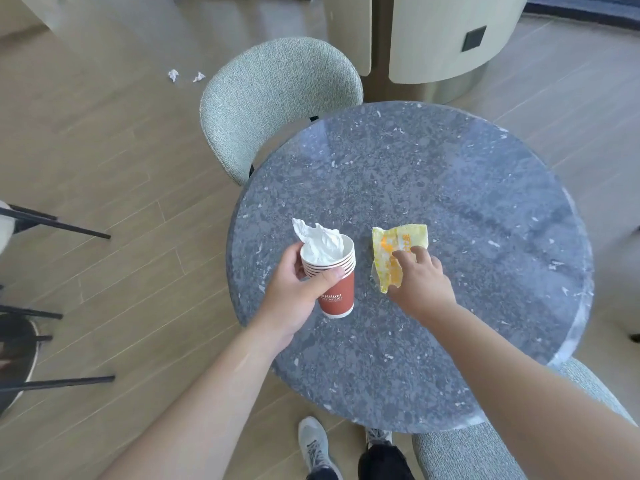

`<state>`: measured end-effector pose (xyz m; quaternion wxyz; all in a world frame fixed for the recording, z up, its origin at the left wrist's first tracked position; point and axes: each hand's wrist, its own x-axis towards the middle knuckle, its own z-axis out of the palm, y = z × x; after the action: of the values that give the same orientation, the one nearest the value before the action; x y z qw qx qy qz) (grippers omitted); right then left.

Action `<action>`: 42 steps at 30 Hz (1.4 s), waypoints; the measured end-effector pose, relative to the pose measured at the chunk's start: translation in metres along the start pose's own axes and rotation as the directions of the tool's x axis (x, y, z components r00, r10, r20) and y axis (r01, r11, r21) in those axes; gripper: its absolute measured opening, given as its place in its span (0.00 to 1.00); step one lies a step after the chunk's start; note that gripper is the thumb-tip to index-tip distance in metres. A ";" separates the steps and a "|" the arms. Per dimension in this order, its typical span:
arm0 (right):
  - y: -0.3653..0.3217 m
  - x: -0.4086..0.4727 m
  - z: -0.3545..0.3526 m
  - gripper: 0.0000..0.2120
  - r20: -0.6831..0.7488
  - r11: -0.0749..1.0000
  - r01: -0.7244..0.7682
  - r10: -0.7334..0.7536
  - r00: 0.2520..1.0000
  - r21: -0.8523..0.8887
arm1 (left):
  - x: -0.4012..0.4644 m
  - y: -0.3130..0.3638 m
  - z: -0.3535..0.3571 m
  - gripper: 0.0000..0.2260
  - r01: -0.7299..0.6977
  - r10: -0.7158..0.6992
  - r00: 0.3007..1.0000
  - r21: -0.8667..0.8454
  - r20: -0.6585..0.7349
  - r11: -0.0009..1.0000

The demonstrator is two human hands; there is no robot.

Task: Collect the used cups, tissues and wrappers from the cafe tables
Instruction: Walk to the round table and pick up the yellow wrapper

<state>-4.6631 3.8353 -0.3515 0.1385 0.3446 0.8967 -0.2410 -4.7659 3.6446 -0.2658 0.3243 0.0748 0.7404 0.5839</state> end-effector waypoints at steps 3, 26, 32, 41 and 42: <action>-0.003 0.006 0.011 0.28 0.007 0.997 -0.015 0.015 1.000 -0.071 | 0.004 -0.006 -0.006 0.26 0.016 -0.016 1.000 0.004 -0.002 1.000; -0.083 -0.016 -0.025 0.09 -0.124 0.953 0.283 -0.269 0.955 0.109 | -0.031 0.044 -0.054 0.34 -0.113 0.101 0.983 -0.074 -0.151 0.991; -0.151 -0.039 -0.073 0.06 -0.262 0.824 0.468 -0.397 0.879 0.321 | -0.061 0.062 -0.097 0.30 -0.203 0.165 0.947 -0.112 -0.276 0.973; -0.266 -0.088 -0.101 0.10 -0.165 0.496 0.466 -0.535 0.829 0.733 | -0.154 0.077 -0.186 0.29 -0.296 0.224 0.881 -0.115 -0.416 0.948; -0.280 -0.098 -0.099 0.09 -0.136 0.466 0.451 -0.566 0.813 0.761 | -0.165 0.079 -0.196 0.28 -0.305 0.232 0.875 -0.110 -0.425 0.946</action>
<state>-4.7924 3.6527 -0.1326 -0.0382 0.0692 0.7569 -0.6487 -4.7697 3.4277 -0.1075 0.0842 0.0256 0.7201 0.6883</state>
